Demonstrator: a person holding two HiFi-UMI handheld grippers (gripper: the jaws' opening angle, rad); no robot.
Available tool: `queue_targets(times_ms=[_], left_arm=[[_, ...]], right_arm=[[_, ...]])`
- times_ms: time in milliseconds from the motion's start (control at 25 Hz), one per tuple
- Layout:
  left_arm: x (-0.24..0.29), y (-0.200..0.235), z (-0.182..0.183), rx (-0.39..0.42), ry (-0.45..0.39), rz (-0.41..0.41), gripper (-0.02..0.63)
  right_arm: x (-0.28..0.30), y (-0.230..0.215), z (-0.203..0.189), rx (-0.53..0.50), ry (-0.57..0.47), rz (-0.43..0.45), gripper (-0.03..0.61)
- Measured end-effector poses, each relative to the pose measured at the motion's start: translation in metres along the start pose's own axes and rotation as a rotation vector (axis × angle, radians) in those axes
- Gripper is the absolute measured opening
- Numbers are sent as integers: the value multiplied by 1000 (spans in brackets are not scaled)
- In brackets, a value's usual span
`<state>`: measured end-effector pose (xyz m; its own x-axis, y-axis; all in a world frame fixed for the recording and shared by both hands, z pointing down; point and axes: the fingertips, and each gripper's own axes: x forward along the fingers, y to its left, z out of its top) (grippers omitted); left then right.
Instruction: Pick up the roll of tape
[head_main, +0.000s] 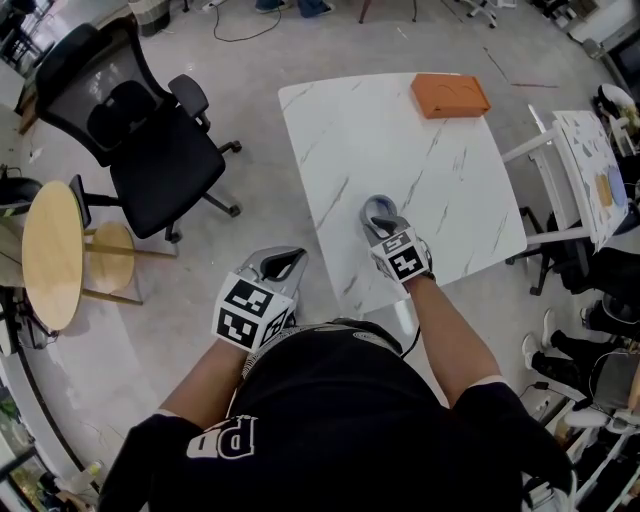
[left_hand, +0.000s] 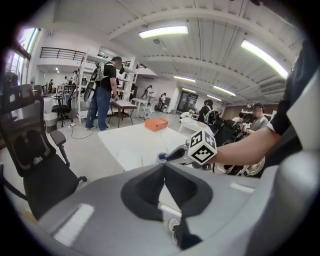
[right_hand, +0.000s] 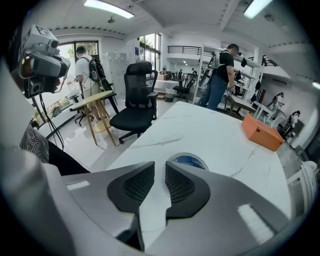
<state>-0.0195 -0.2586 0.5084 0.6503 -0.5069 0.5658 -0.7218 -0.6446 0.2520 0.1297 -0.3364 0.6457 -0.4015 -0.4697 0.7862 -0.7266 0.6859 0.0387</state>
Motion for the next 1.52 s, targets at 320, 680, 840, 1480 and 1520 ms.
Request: queue_targets(times_ms=[320, 680, 840, 1480, 1520], left_arm=[[-6, 3, -6, -23, 5, 19, 59], [-12, 7, -6, -42, -6, 39, 60], [-14, 9, -10, -50, -2, 48, 60], [-19, 12, -15, -100, -15, 49, 58], [-19, 11, -15, -101, -16, 47, 59]], right_arm=[[25, -2, -21, -81, 114, 23, 54], [41, -2, -31, -117, 190, 51, 54], [48, 0, -35, -129, 215, 60, 54], [55, 2, -44, -185, 299, 67, 59], [55, 2, -44, -187, 299, 66, 60]])
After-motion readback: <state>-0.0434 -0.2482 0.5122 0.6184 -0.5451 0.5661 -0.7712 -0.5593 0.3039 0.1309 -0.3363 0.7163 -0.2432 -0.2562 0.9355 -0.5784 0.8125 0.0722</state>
